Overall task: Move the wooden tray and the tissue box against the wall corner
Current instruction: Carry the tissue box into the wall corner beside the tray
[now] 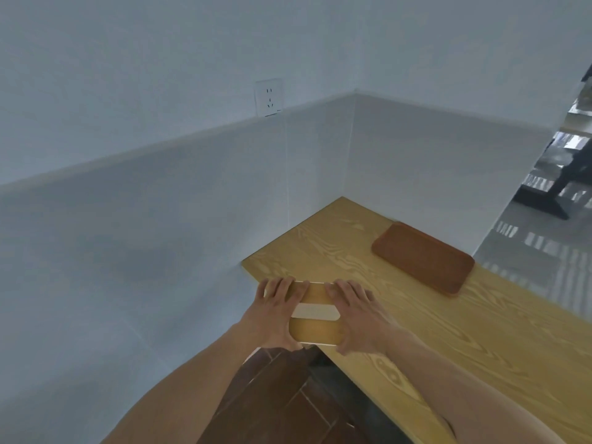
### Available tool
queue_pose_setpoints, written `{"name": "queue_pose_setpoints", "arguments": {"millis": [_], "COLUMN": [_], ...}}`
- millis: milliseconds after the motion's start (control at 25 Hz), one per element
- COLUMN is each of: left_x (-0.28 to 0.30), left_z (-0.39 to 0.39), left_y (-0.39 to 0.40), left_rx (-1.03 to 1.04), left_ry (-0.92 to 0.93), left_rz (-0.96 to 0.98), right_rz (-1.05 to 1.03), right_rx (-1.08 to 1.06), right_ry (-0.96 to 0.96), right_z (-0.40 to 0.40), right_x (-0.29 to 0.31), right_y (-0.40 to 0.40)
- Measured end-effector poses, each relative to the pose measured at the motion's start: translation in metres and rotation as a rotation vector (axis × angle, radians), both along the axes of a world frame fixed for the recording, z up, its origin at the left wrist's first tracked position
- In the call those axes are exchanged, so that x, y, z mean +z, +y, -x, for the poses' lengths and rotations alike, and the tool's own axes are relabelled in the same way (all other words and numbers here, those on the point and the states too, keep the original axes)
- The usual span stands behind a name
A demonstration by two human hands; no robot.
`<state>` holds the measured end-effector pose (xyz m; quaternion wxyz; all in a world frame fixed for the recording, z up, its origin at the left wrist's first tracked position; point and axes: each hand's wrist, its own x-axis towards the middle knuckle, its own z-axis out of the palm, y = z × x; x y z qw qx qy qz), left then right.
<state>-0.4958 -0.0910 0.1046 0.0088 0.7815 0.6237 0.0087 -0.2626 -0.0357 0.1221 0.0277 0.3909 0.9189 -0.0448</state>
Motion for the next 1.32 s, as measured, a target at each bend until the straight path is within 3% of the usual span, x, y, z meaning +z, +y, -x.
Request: {"name": "queue_pose_setpoints", "arguments": {"millis": [400, 1320], "left_x": [-0.005, -0.050], "left_z": [0.079, 0.086], "left_y": [0.063, 0.339], "left_rx": [-0.095, -0.343], "left_ry": [0.013, 0.166], "left_rz": [0.079, 0.273], "right_rz": [-0.009, 0.232], "right_rx": [-0.096, -0.443], "right_ry": [0.018, -0.011], "right_z": [0.079, 0.098], "right_x": [-0.013, -0.075], "right_y": [0.038, 0.244]}}
